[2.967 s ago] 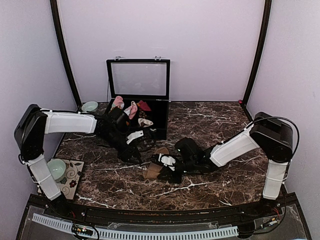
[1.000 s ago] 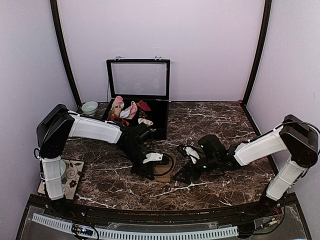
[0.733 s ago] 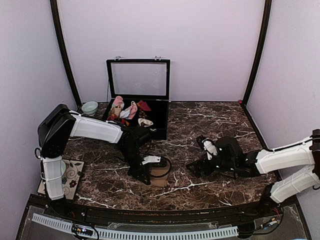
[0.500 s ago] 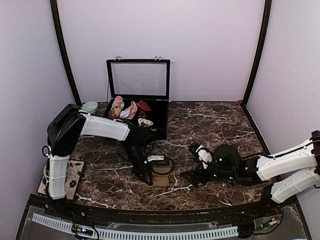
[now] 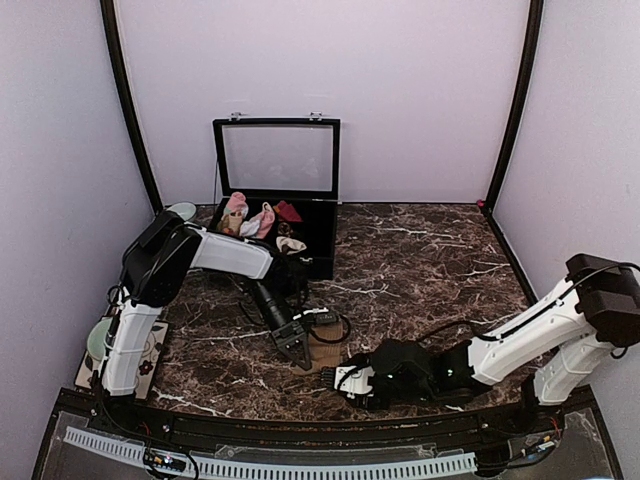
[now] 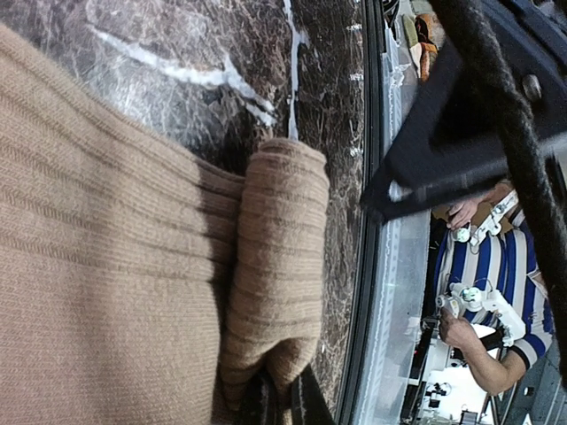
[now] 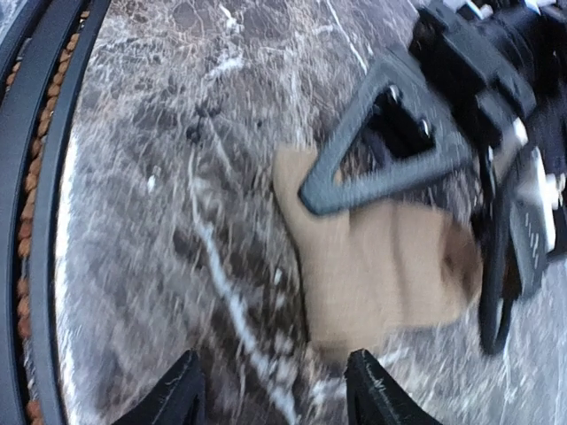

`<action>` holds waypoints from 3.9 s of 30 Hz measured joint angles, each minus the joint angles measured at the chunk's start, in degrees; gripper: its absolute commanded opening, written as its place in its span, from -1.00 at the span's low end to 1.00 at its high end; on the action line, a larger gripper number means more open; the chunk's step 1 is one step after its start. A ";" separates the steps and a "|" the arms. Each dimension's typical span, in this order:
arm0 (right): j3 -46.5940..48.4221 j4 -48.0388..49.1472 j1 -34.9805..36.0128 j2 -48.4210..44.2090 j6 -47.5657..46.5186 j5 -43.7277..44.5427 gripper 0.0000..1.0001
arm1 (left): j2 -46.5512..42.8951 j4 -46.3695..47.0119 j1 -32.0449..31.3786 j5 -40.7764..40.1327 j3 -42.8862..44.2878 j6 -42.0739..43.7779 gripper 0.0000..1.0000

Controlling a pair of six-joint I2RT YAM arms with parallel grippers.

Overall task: Roll the socks
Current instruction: Roll the sock at the center of the board.

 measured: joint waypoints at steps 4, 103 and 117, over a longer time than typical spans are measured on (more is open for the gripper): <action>4.74 1.20 -1.16 5.42 -6.01 -0.39 -0.13 | 0.90 -1.57 0.00 0.04 1.36 -0.20 -1.00; -5.35 10.51 -28.94 2.43 32.57 -38.91 0.99 | -15.30 35.08 -1.88 -17.77 -15.47 4.37 -0.86; -10.43 11.39 -24.26 -17.75 22.69 -12.55 0.97 | -4.46 17.29 0.46 -9.27 -0.02 1.51 -0.91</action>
